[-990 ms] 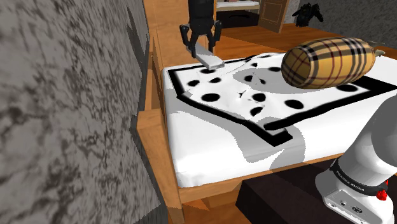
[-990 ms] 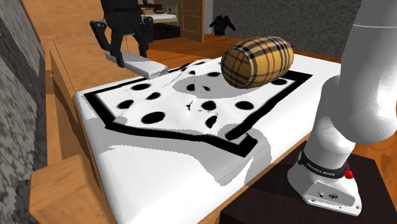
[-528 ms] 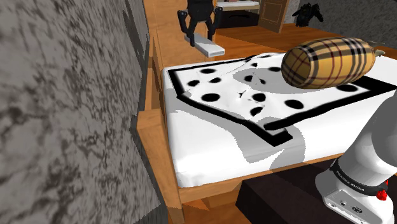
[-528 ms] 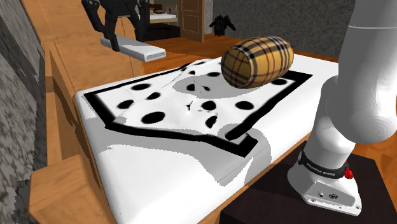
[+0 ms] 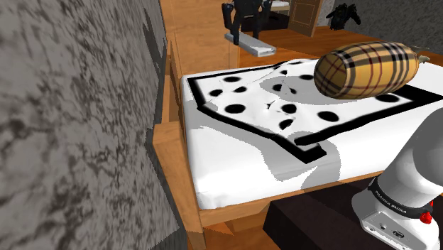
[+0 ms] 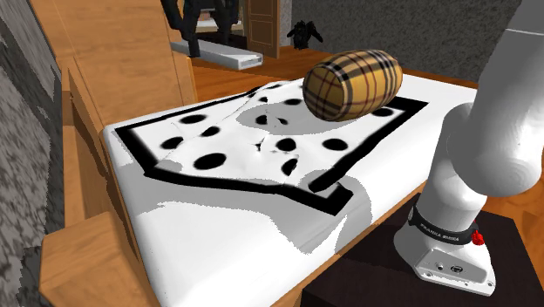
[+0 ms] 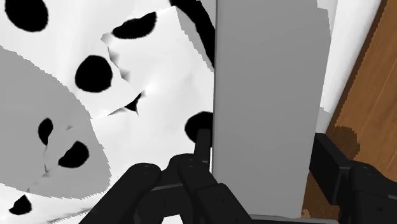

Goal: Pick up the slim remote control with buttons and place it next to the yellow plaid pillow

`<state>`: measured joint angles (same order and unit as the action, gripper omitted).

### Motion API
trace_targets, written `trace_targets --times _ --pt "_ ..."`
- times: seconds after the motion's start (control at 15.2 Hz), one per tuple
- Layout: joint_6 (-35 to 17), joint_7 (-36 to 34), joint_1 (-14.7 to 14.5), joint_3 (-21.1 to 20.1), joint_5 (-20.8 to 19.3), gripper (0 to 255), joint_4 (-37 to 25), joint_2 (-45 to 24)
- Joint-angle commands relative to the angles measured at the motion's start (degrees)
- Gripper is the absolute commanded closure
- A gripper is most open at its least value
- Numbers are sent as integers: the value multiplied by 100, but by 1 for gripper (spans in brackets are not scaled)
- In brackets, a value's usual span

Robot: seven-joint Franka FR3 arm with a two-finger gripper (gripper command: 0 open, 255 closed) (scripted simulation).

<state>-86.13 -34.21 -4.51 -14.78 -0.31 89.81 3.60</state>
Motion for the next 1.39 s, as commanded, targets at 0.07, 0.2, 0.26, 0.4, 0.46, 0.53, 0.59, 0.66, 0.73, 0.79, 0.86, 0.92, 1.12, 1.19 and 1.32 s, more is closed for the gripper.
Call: trace_targets --times 0.07,0.2,0.26,0.4,0.46,0.53,0.59,0.66,0.73,0.79,0.86,0.92,1.12,1.19,1.32 --pt "-102 421 171 239 124 255 698 619" --pt "-123 668 251 396 163 255 1071 976" --pt "-127 790 286 479 173 255 1243 1146" --pt "-124 1033 355 645 176 255 1564 1471" --pt "-117 1154 387 731 168 255 1712 1626" --pt "-107 1274 421 817 155 255 1852 1777" --pt "-94 1395 454 905 137 255 1985 1922" --pt "-79 1516 487 993 114 255 2111 2063" --pt "-61 1636 520 1083 86 255 2230 2199" --pt "-42 1757 554 1173 54 255 2342 2331" --pt "-20 1877 588 1265 17 255 2447 2458" --pt "2 1998 622 1359 -25 255 2545 2580" --pt "78 2363 730 1644 -172 255 2801 2919" --pt "104 2486 767 1742 -229 255 2873 3022" --pt "159 2734 842 1942 -352 255 2998 3213"
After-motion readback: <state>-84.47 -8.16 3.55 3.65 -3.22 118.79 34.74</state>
